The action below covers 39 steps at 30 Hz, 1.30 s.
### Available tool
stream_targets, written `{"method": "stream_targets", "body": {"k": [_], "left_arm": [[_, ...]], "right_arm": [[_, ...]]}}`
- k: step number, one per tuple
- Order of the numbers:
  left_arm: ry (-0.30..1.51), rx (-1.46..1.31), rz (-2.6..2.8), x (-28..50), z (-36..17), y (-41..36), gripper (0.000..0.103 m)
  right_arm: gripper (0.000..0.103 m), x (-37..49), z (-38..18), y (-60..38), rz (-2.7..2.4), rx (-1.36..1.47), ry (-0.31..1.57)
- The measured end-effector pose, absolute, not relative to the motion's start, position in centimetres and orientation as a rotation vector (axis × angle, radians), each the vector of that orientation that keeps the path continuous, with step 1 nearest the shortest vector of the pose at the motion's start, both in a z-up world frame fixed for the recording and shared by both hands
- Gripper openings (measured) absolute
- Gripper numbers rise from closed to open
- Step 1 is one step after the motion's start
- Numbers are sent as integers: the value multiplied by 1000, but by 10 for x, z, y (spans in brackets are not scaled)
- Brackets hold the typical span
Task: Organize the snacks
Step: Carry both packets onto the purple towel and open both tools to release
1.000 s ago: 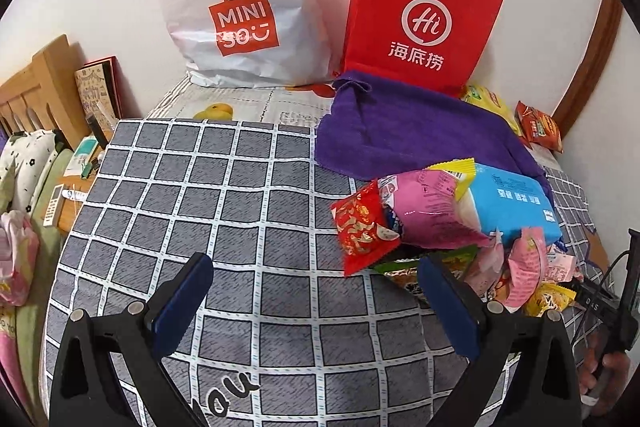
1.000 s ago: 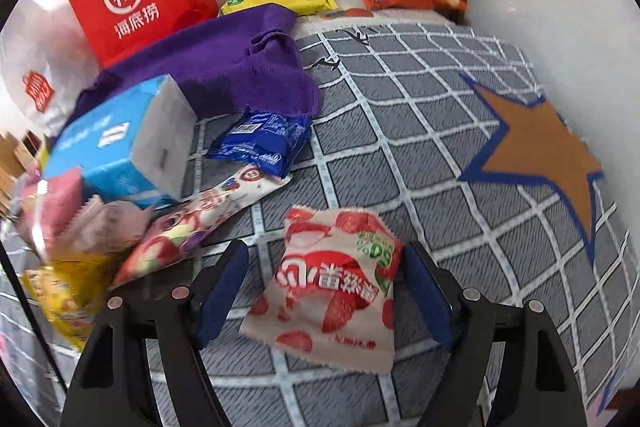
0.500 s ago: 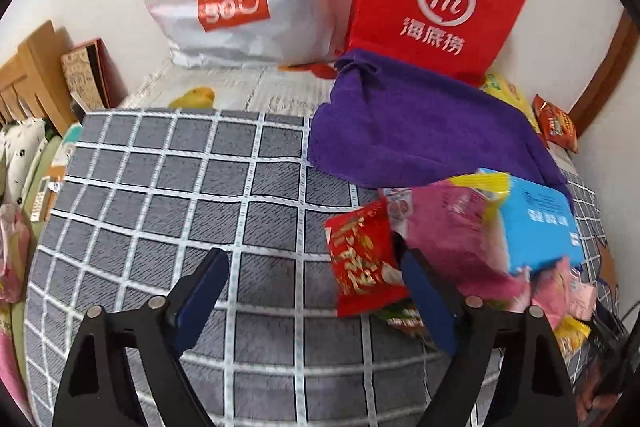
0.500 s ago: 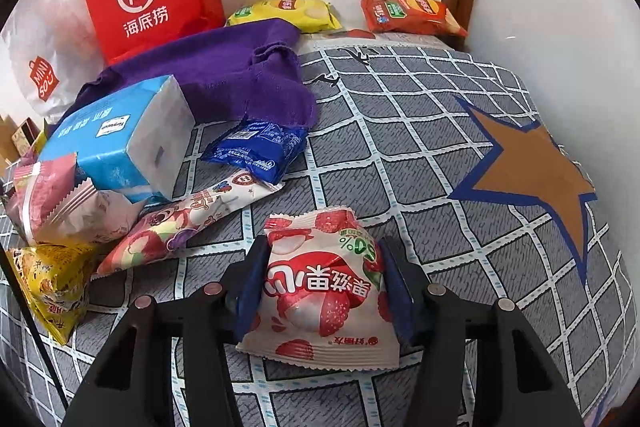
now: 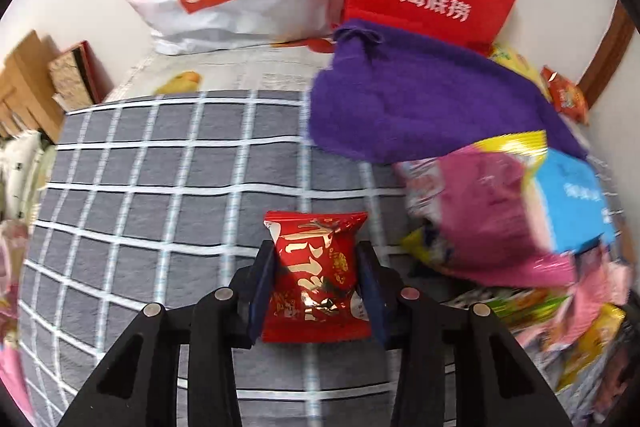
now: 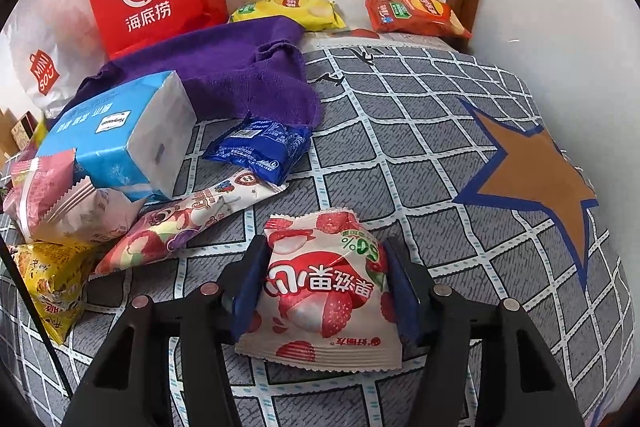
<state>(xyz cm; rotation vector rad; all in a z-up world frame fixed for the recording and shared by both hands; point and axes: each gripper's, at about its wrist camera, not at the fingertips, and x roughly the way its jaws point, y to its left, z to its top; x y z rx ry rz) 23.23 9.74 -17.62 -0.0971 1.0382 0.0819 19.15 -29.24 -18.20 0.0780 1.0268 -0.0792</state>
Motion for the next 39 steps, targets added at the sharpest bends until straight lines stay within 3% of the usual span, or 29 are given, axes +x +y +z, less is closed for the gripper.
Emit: {"method": "stream_targets", "body": {"k": [1, 3, 5, 8, 39], "left_arm": [[1039, -86, 86, 233, -178, 97, 48], [1041, -55, 104, 235, -183, 95, 51], [1020, -35, 110, 233, -182, 92, 42], [1023, -54, 96, 228, -179, 92, 38], [867, -93, -203, 154, -72, 33, 39]], "right_arm": [[58, 191, -182, -292, -80, 77, 1027], [59, 192, -182, -292, -78, 78, 1027], [60, 192, -182, -292, -74, 82, 1027], [56, 191, -181, -293, -73, 93, 1022], [54, 153, -50, -243, 41, 51, 822]]}}
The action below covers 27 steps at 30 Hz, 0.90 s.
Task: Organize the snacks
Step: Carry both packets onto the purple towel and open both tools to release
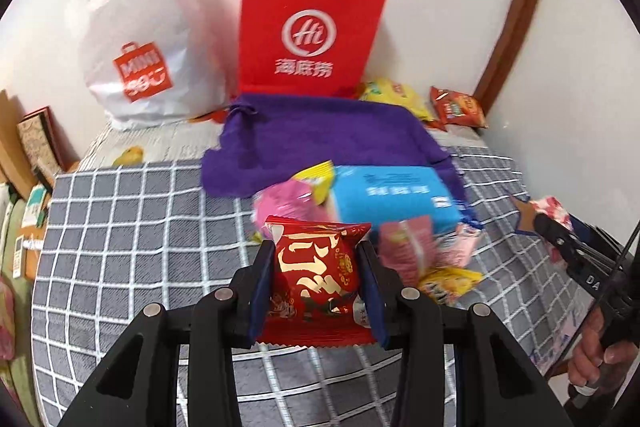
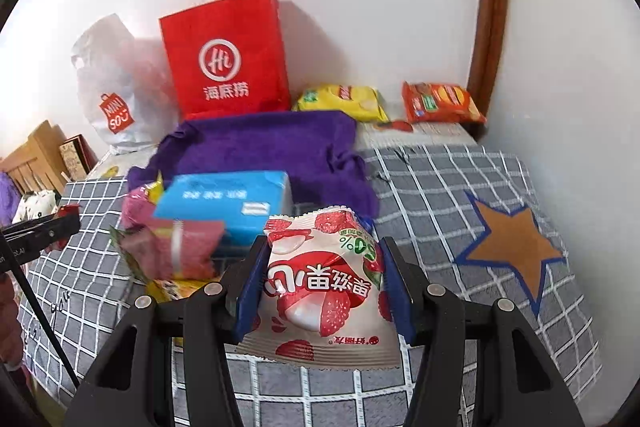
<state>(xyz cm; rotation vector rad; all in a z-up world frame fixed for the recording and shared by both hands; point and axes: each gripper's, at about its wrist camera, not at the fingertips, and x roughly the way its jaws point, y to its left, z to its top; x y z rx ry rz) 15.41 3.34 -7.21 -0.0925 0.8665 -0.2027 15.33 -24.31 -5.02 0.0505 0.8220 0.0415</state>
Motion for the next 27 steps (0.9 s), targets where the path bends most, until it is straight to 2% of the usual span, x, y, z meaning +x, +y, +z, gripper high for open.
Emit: {"method": "stream_targets", "body": {"k": [27], "left_arm": [[802, -45, -231, 234, -19, 7, 38]], "right_arm": [[55, 255, 1, -215, 142, 75, 768]]}}
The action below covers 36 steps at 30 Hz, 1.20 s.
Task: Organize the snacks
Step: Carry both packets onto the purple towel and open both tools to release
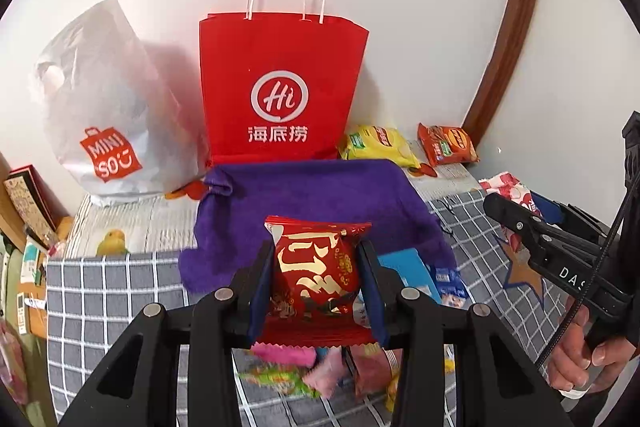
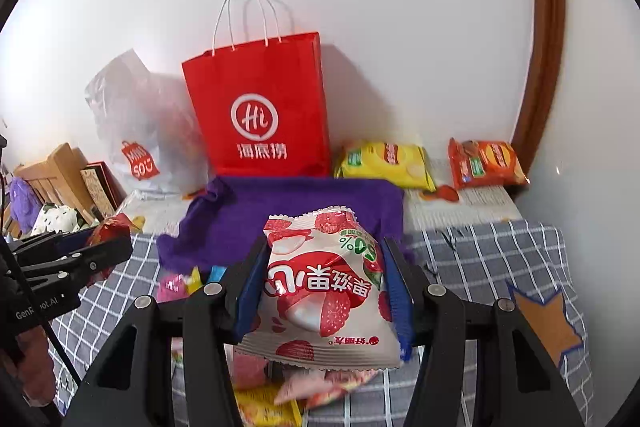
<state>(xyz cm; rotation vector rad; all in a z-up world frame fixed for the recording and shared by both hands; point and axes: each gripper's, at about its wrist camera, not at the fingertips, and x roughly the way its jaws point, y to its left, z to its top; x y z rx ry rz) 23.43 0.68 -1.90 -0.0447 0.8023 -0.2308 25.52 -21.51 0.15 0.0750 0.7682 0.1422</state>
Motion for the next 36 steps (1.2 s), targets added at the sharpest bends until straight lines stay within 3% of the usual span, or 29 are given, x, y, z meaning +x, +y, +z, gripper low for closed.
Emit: {"method": "stream_targets", "body": {"k": [18, 36], "left_arm": [[850, -100, -147, 352, -42, 48, 39], [1029, -146, -137, 433, -152, 54, 39]], "right_arm": [[55, 372, -8, -221, 202, 118, 754], [55, 450, -142, -220, 224, 95, 1030]]}}
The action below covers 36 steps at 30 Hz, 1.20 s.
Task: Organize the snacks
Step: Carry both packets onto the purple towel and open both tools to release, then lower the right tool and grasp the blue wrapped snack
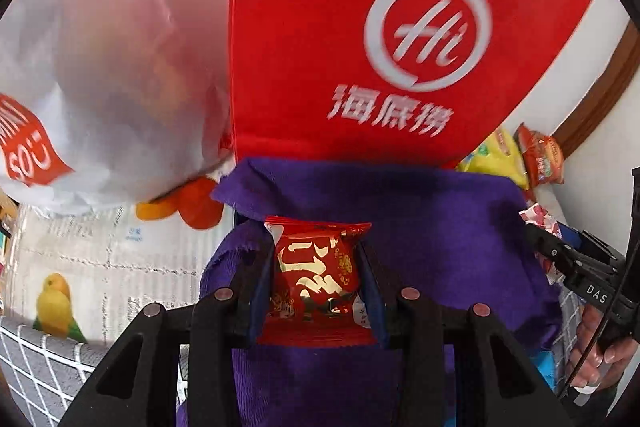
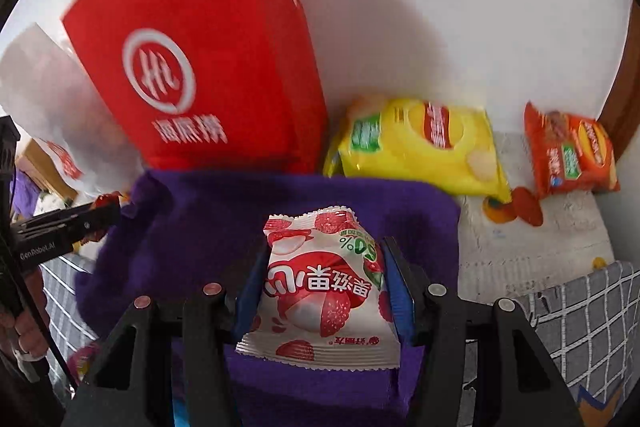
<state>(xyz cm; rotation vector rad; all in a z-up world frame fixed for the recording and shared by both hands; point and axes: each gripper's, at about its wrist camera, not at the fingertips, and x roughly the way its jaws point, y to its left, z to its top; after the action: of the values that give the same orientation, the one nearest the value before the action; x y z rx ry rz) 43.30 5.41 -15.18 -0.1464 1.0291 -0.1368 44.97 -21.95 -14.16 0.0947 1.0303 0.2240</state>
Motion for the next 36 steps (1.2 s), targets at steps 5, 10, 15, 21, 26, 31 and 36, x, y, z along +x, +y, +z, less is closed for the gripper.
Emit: {"method": "stream_targets", "body": {"k": [5, 10, 15, 21, 26, 31, 36], "left_arm": [[1060, -147, -125, 437, -168, 52, 39], [1068, -155, -124, 439, -175, 49, 39], [1059, -165, -134, 441, -176, 49, 39], [1054, -177, -152, 440, -170, 55, 42], [1044, -162, -145, 433, -154, 57, 59], [1001, -153, -145, 413, -122, 59, 62], [958, -155, -152, 381, -95, 62, 67]], "right_arm": [[55, 457, -161, -220, 206, 85, 1083], [55, 460, -173, -218, 204, 72, 1116], [55, 462, -180, -217, 201, 70, 1134], [65, 462, -178, -215, 215, 67, 1143], [74, 453, -154, -215, 208, 69, 1086], [74, 433, -116, -217, 199, 72, 1016], [75, 401, -81, -226, 160, 91, 960]]}}
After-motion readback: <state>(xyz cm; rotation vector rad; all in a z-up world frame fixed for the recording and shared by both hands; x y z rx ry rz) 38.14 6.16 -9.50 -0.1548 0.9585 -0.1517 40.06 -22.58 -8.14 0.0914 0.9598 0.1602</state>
